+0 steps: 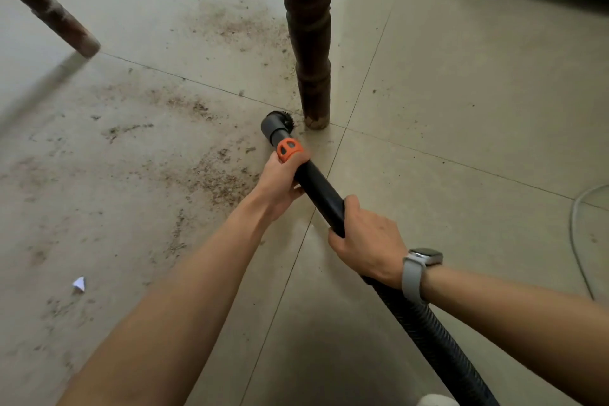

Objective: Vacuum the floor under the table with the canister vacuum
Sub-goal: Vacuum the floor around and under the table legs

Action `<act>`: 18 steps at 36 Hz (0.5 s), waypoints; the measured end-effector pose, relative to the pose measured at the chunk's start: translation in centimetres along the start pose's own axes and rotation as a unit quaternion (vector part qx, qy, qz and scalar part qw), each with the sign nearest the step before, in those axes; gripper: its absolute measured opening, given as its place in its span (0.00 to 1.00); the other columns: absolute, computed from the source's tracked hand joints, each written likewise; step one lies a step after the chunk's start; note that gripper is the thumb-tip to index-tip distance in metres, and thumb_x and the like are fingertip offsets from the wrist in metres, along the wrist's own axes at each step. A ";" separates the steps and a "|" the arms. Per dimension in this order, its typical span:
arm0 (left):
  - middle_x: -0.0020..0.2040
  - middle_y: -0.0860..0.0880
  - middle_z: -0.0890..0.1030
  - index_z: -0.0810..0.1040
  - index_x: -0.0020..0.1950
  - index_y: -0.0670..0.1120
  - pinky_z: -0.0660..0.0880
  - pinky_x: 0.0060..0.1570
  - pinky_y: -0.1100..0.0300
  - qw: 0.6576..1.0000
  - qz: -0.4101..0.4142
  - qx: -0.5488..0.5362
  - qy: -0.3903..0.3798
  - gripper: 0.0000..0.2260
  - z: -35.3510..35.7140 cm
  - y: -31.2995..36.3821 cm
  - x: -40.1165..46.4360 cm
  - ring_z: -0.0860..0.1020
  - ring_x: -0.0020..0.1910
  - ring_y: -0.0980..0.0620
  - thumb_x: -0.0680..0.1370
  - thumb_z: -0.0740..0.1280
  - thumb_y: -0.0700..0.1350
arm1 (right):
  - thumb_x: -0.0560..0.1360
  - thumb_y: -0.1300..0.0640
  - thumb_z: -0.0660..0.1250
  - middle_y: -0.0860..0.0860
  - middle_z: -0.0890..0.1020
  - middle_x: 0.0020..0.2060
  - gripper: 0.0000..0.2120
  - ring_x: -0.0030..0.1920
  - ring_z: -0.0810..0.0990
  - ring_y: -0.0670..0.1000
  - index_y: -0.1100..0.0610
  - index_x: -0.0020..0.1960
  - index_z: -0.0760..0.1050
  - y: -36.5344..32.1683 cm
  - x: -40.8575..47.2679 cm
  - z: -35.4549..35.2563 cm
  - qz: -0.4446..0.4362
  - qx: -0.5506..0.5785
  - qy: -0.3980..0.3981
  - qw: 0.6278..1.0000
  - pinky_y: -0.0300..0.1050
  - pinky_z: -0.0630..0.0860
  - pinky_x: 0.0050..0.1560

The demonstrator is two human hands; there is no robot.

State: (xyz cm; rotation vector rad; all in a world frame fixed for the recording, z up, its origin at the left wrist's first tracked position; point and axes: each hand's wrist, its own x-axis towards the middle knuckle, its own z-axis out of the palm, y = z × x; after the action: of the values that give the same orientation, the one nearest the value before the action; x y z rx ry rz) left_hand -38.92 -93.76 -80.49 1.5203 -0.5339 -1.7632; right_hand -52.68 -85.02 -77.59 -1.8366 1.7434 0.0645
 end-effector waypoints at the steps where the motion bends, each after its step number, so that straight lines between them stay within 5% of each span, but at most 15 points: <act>1: 0.57 0.41 0.74 0.67 0.66 0.45 0.79 0.47 0.53 1.000 0.007 0.003 0.001 0.18 -0.1 0.0 0.0 0.76 0.59 0.41 0.78 0.65 0.40 | 0.78 0.50 0.59 0.47 0.72 0.36 0.11 0.33 0.73 0.50 0.53 0.51 0.57 -0.1 -0.1 0.0 -0.003 0.005 0.000 1.000 0.42 0.67 0.31; 6: 0.51 0.44 0.75 0.67 0.65 0.43 0.78 0.48 0.53 1.000 0.021 0.013 -0.002 0.16 -0.7 -0.4 -0.1 0.77 0.52 0.45 0.78 0.64 0.40 | 0.78 0.51 0.59 0.48 0.73 0.38 0.10 0.36 0.76 0.52 0.54 0.54 0.60 -0.9 -1.1 0.4 -0.012 0.017 0.003 1.000 0.45 0.74 0.36; 18: 0.57 0.41 0.76 0.69 0.64 0.43 0.77 0.54 0.49 1.000 -0.012 0.015 -0.020 0.16 -0.3 -2.1 -0.8 0.76 0.61 0.39 0.77 0.65 0.40 | 0.78 0.49 0.58 0.48 0.74 0.39 0.11 0.37 0.77 0.52 0.53 0.52 0.59 0.0 -3.4 0.2 0.008 0.002 0.002 1.000 0.44 0.73 0.36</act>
State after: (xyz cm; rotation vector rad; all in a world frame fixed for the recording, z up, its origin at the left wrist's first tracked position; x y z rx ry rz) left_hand -39.12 -91.80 -81.53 1.5204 -0.5667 -1.8152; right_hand -53.07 -81.85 -76.28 -1.8211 1.7605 0.0638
